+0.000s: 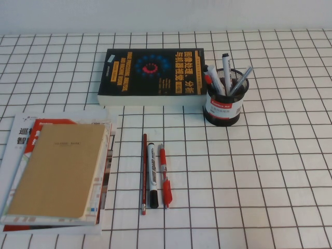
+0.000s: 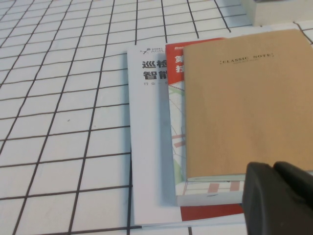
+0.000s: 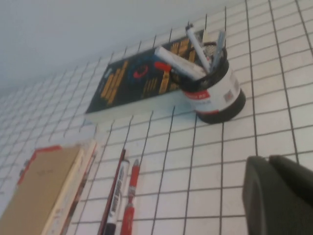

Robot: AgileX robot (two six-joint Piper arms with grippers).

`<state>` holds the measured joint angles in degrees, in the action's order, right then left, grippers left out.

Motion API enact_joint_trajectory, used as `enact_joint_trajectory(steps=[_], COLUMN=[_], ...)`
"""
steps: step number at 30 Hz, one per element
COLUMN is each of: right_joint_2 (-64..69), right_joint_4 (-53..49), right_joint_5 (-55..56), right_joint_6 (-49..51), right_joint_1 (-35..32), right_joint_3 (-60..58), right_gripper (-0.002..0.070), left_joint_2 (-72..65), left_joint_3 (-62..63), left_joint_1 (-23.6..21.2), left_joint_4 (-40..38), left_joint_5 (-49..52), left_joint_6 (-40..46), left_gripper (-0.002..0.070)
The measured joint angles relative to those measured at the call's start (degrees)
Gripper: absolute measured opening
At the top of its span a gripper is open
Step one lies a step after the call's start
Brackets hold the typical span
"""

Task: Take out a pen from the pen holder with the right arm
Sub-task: 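Take a marker out of the pen holder and lay it on the table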

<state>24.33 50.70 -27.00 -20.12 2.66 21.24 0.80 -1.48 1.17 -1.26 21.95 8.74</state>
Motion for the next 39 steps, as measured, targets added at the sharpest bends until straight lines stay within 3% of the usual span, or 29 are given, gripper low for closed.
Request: enact_joint_trajectory(steps=[6,12,17,23,26,33,39], right_joint_2=[15.94,28.23,36.89,45.25,48.70,57.41,67.51], right_joint_4=[-4.44,-8.17,-11.22,-14.21,-16.73,-29.03,-34.94], right_joint_5=[-7.05,-6.36,-1.37,11.95,20.57,42.99,59.89], right_joint_6=[-2.72,-5.04,-5.17,-5.17,-5.17,-5.20,-2.26], right_joint_1=[0.00,0.76,7.71,19.89,24.98,32.09,33.18], right_joint_3=[9.28,15.07,20.03,23.82,24.28,24.28,24.28], right_gripper=[-0.0016,-0.0016,-0.0016,-0.0008,0.0051,0.0290,0.0327], left_joint_2=[0.00,0.00,0.00,0.00,0.00,0.00,0.00], left_joint_3=[0.00,0.00,0.00,0.00,0.00,0.00,0.00], left_joint_1=[0.00,0.00,0.00,0.00,0.00,0.00,0.00], left_joint_4=[0.00,0.00,0.00,0.00,0.00,0.00,0.00], left_joint_5=[0.00,0.00,0.00,0.00,0.00,0.00,0.00], left_joint_6=[0.00,0.00,0.00,0.00,0.00,0.00,0.00], left_gripper=[-0.0004,-0.0004,-0.0004,-0.0004,-0.0004,-0.0004,-0.0004])
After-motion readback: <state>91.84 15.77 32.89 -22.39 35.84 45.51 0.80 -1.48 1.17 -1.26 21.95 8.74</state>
